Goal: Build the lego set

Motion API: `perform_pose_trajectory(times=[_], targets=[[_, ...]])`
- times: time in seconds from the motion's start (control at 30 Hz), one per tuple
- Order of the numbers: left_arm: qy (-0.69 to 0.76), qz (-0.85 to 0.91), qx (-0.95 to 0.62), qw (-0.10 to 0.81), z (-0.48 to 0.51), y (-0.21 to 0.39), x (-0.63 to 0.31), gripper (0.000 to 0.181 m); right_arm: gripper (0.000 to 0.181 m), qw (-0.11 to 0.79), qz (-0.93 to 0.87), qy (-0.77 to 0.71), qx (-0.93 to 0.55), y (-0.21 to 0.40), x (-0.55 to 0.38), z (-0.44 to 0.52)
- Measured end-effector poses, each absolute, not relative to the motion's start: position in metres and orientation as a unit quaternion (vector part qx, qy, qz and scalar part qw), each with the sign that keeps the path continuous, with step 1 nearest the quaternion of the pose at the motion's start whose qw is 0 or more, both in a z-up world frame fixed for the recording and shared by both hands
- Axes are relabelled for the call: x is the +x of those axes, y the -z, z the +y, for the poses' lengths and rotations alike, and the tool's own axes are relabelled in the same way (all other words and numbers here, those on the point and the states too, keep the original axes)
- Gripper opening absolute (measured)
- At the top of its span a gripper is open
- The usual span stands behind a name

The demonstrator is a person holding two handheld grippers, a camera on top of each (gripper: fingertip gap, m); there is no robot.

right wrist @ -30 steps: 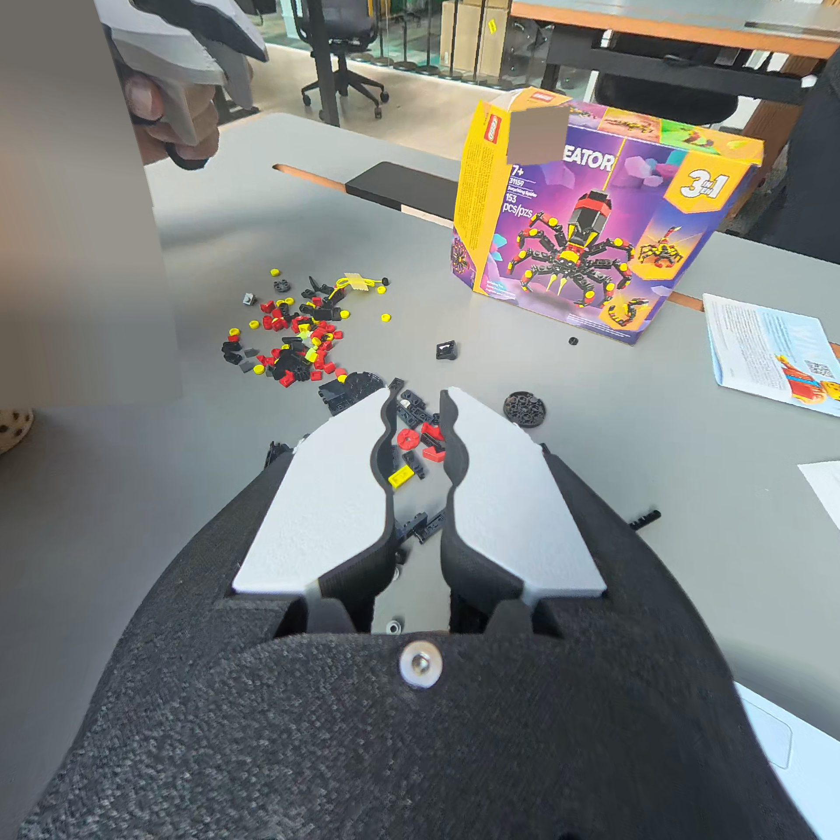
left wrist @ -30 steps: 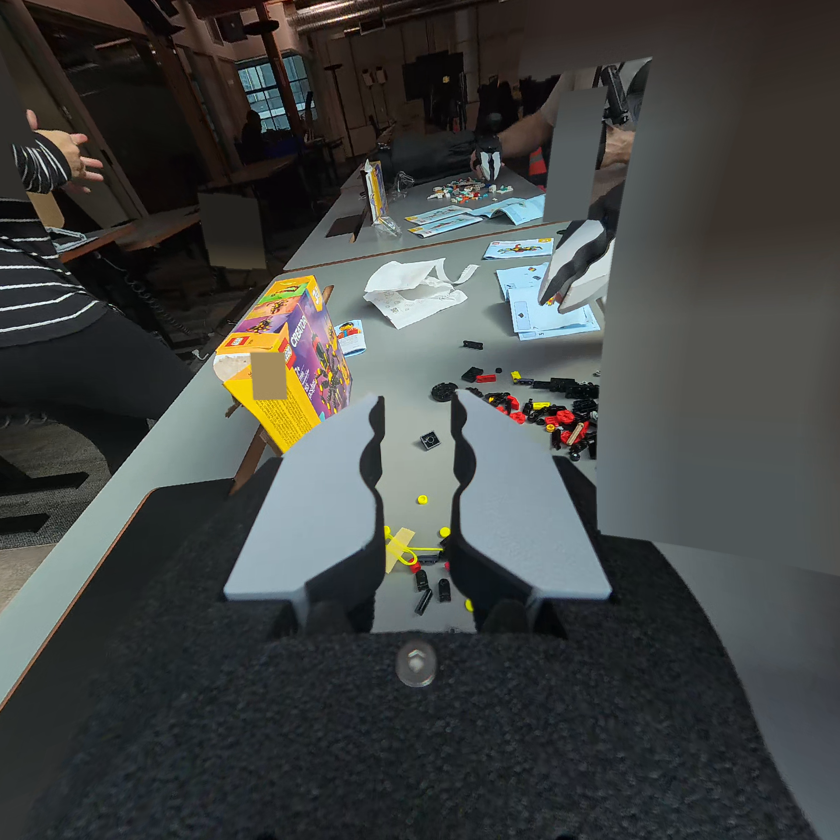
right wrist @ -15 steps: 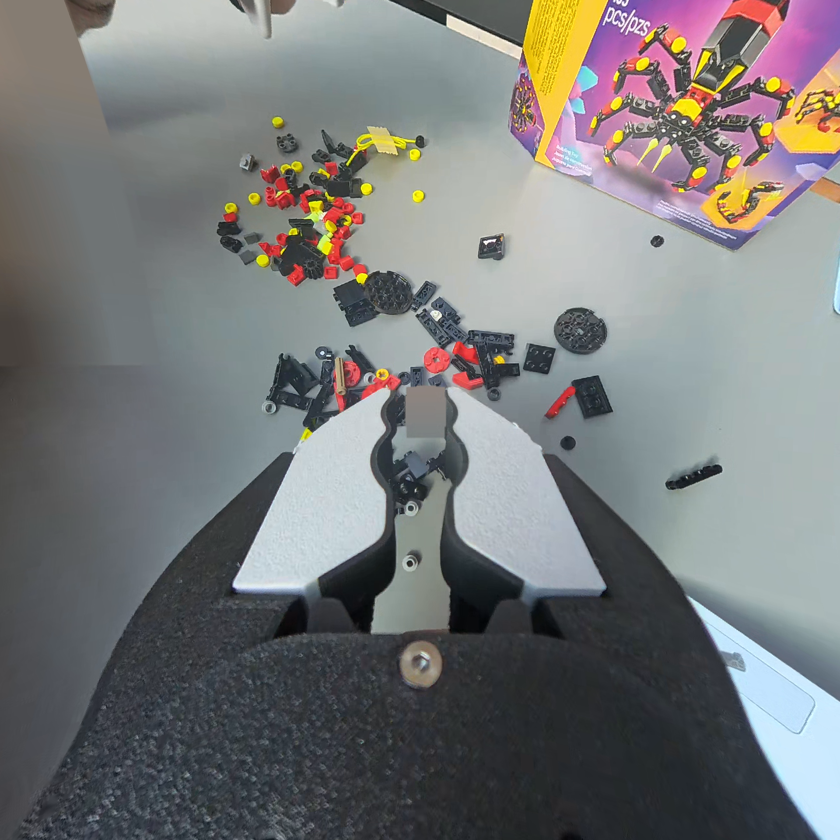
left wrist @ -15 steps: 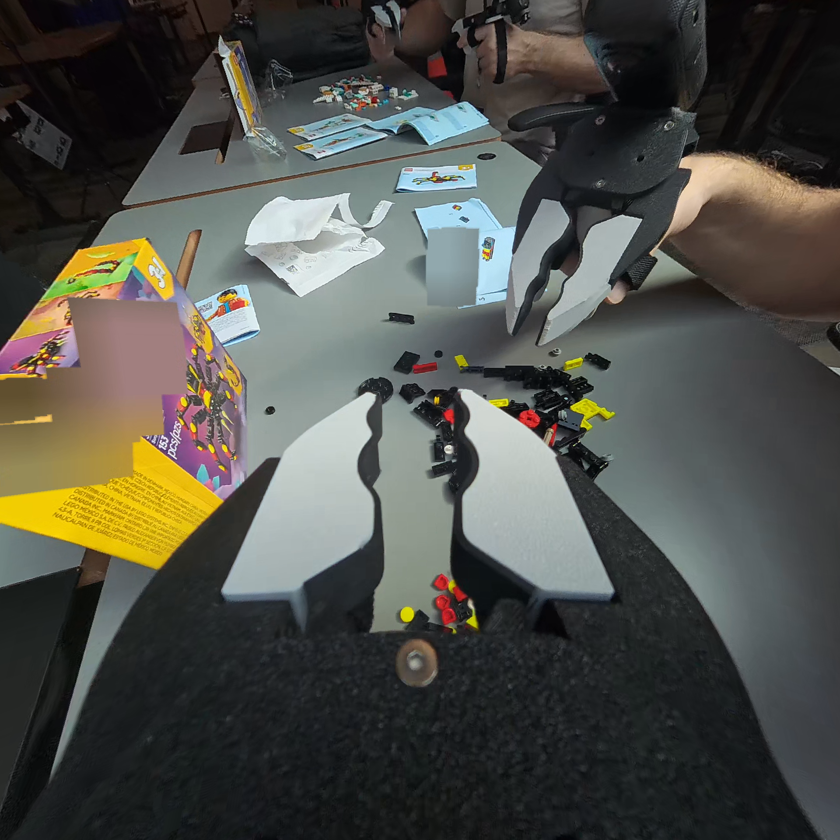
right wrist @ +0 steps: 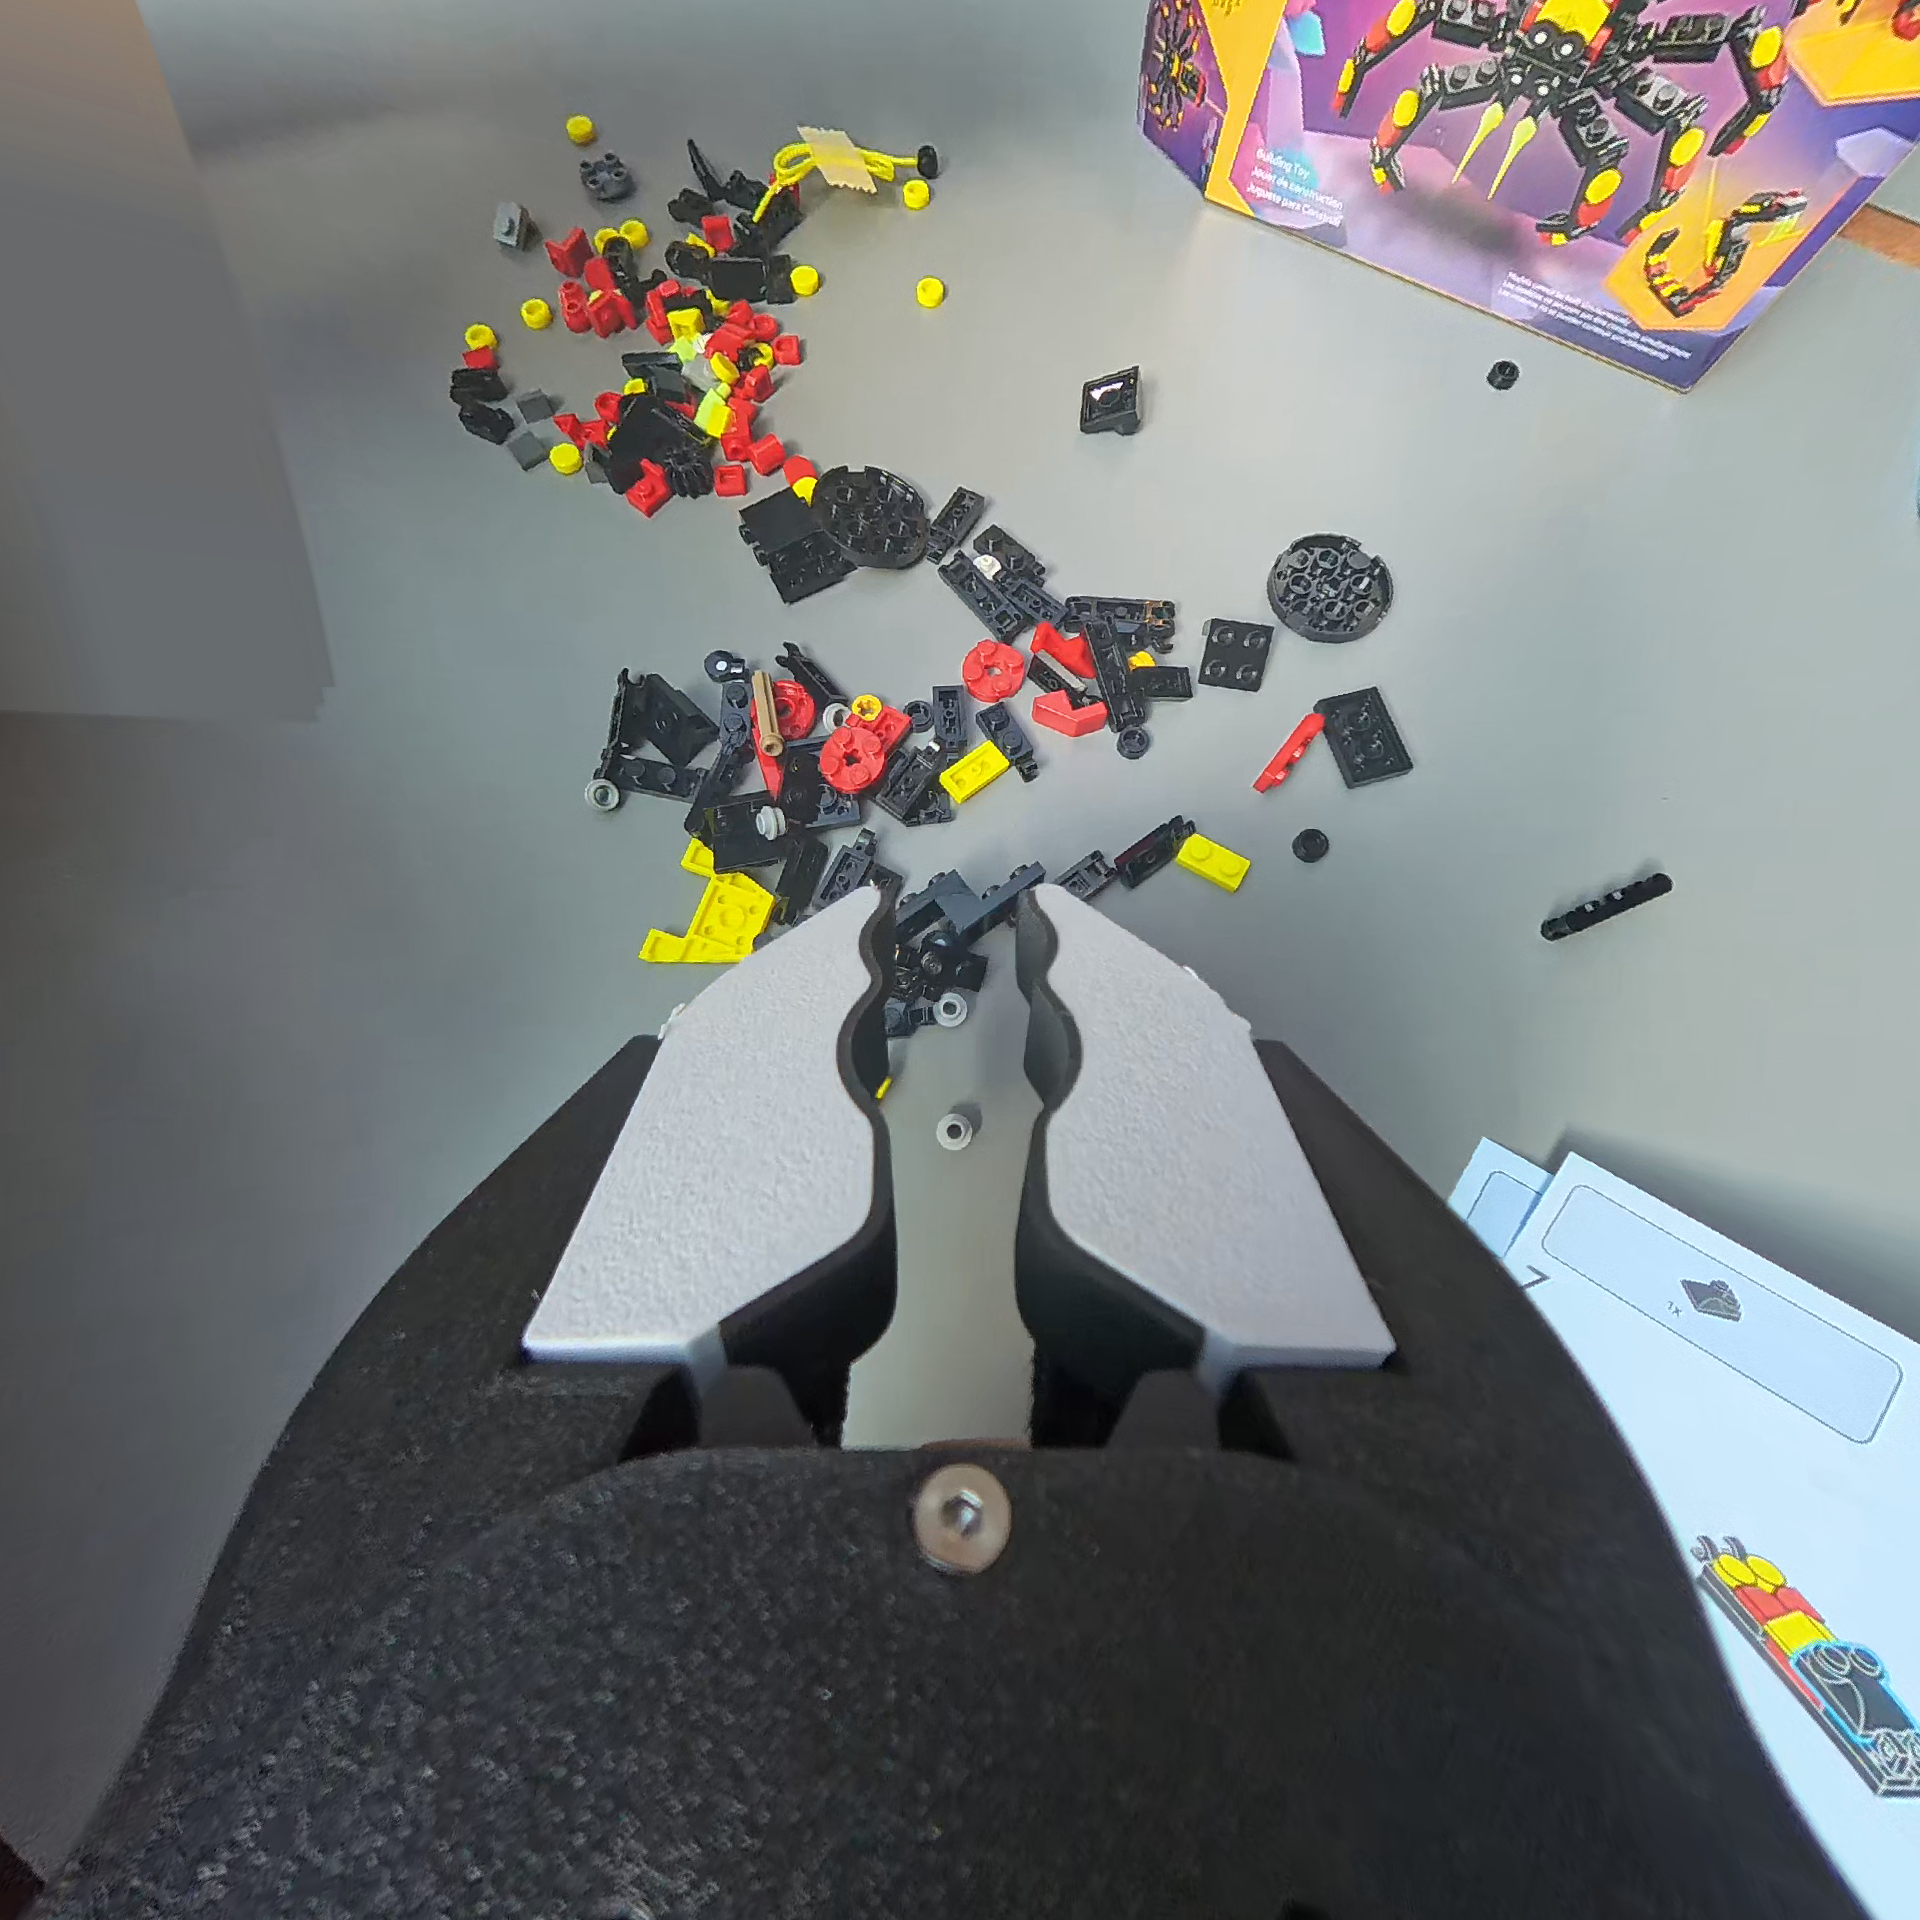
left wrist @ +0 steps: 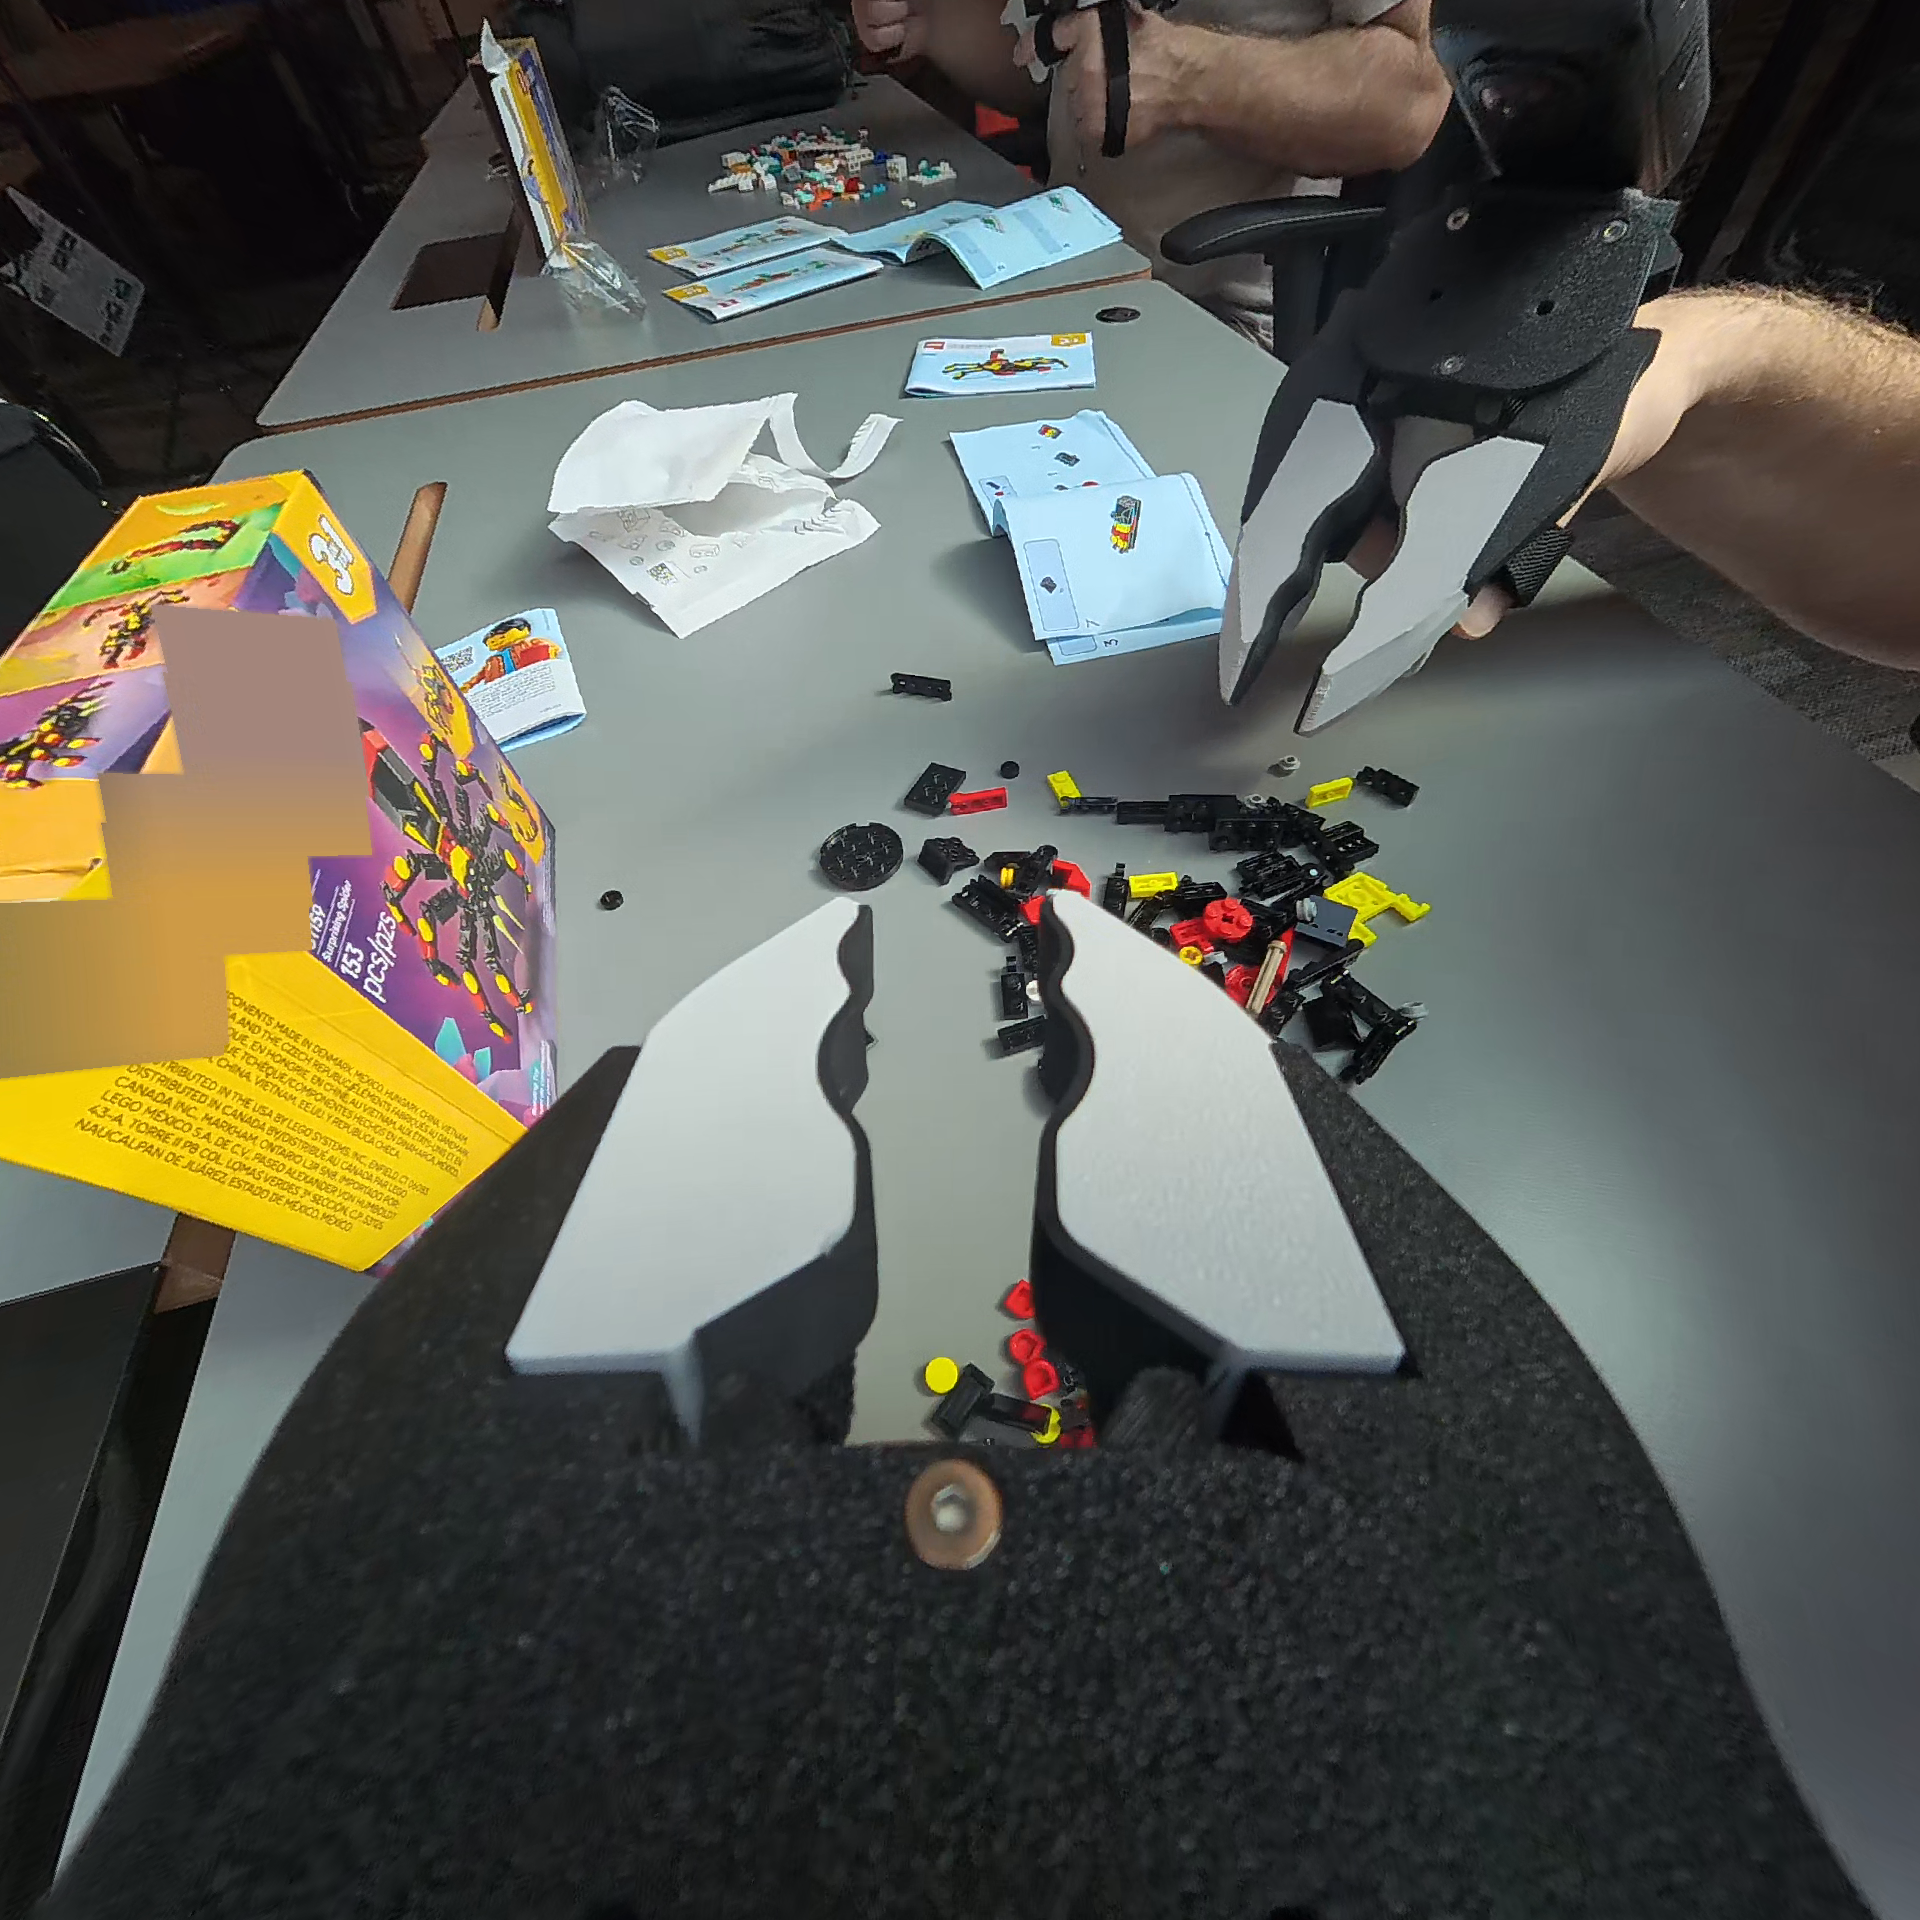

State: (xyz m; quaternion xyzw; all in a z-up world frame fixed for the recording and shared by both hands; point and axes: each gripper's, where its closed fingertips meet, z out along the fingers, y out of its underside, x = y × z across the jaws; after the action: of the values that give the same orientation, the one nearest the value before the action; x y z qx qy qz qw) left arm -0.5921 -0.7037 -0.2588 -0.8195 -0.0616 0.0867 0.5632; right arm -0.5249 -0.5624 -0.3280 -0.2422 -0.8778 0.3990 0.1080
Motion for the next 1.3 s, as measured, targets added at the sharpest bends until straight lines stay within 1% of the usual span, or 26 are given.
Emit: perform_pose_trajectory(times=[0.2, 0.57, 0.9, 1.3], targets=[[-0.091, -0.072, -0.818, 0.564, -0.709, 0.259, -0.598, 0.03, 0.023, 0.132, -0.86, -0.426, -0.249, 0.319, -0.54, -0.57], [-0.089, -0.075, -0.819, 0.562, -0.711, 0.261, -0.6, 0.03, 0.023, 0.141, -0.855, -0.443, -0.228, 0.31, -0.546, -0.589], [-0.068, -0.094, -0.801, 0.587, -0.715, 0.255, -0.603, 0.03, 0.024, 0.139, -0.847, -0.461, -0.227, 0.303, -0.544, -0.595], [-0.091, -0.095, -0.805, 0.578, -0.726, 0.247, -0.607, 0.03, 0.024, 0.154, -0.837, -0.469, -0.236, 0.289, -0.545, -0.587]])
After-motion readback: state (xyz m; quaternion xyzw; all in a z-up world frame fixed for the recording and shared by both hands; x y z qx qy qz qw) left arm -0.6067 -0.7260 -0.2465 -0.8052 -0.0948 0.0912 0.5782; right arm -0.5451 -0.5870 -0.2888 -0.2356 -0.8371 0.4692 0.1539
